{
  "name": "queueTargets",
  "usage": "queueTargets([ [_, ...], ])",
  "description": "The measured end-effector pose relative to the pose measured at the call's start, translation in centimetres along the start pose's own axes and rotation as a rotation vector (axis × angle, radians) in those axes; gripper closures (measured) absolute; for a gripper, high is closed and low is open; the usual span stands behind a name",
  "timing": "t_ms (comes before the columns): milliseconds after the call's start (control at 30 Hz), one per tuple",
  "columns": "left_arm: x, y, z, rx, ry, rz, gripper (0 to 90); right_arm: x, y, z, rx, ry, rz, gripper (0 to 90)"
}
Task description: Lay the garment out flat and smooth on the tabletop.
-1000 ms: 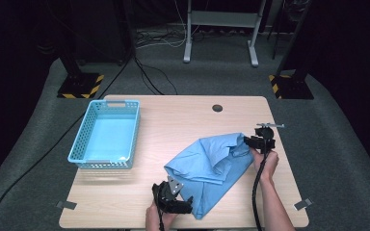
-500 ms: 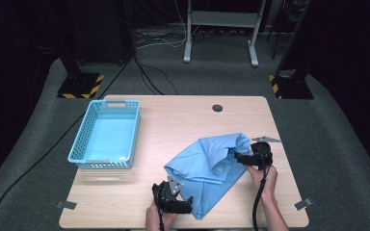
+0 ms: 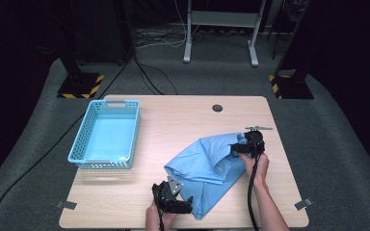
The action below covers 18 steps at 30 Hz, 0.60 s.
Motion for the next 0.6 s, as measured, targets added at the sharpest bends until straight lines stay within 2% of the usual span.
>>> queueTargets([
  [133, 0.0, 0.0, 0.0, 0.0, 0.0, 0.0, 1.0, 0.7, 1.6, -1.5, 0.04, -0.006, 0.035, 12.2],
  [233, 0.0, 0.0, 0.0, 0.0, 0.0, -0.001, 1.0, 0.8, 3.1, -2.5, 0.068, -0.018, 0.089, 12.2],
  [333, 0.0, 0.0, 0.0, -0.001, 0.0, -0.002, 1.0, 0.3, 4.2, -2.9, 0.071, -0.019, 0.136, 12.0],
  [467, 0.0, 0.0, 0.0, -0.002, 0.0, -0.002, 1.0, -1.1, 4.8, -2.3, 0.045, -0.009, 0.165, 12.0],
  [600, 0.0, -0.1, 0.0, 0.001, -0.003, -0.003, 1.0, -2.8, 4.5, -0.9, 0.032, 0.02, 0.144, 11.5],
])
Point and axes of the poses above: each handheld gripper's, and its own axes: x roughly forward along the jaws, z roughly out of its underside, y roughly to its right, the point moved 8 cm from there along x, roughly forward along the jaws, and after that the axes turned 2 degrees about -z, right-handed, at the moved point
